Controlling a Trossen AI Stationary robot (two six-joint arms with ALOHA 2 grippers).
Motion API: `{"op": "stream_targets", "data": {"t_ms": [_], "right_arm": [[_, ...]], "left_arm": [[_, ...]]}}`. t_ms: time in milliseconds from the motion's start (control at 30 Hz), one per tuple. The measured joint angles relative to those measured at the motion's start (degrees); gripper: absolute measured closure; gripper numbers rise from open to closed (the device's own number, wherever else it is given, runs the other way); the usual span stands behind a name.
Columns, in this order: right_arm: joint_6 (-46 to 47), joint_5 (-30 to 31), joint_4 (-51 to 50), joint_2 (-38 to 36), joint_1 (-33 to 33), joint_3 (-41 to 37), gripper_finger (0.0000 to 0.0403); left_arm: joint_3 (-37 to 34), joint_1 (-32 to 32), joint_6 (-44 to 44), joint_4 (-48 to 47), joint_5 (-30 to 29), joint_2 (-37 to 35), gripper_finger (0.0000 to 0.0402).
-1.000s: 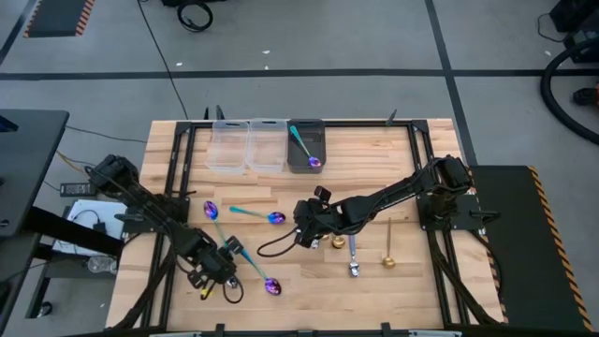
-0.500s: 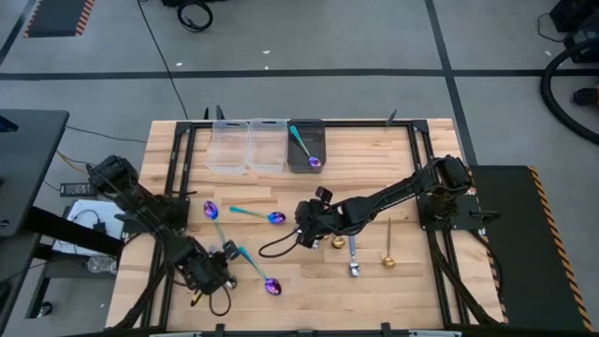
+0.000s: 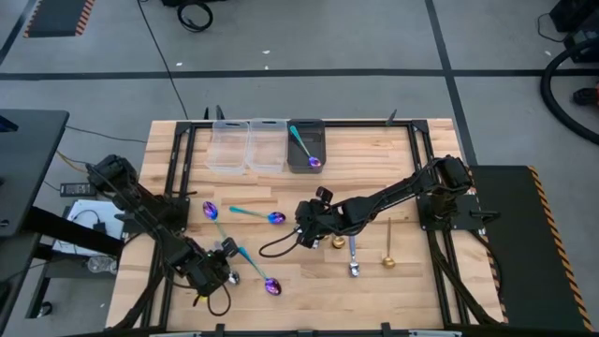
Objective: Sort silverware by color (type)
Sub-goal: Put the violet spoon into the left transparent bin
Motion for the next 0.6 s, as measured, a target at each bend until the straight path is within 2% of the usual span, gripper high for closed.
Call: {"op": "stream_targets", "data": {"t_ms": [133, 233, 400, 600], "right_arm": [[0.0, 0.0, 0.0, 0.0, 0.0, 0.0, 0.0259], [0.0, 0.0, 0.1, 0.0, 0.0, 0.0, 0.0259], [0.0, 0.0, 0.5, 0.0, 0.0, 0.0, 0.0259], [-0.1, 0.0, 1.7, 0.0, 0.0, 0.0, 0.0259]], "left_arm": [[0.0, 0.0, -3.0, -0.1, 0.2, -0.3, 0.0399], [0.0, 0.0, -4.5, 0.4, 0.2, -0.3, 0.0383], [0.0, 0.3, -4.5, 1.5, 0.3, -0.4, 0.0331], [0.0, 4.0, -2.2, 1.7, 6.2, -0.4, 0.0273]]}}
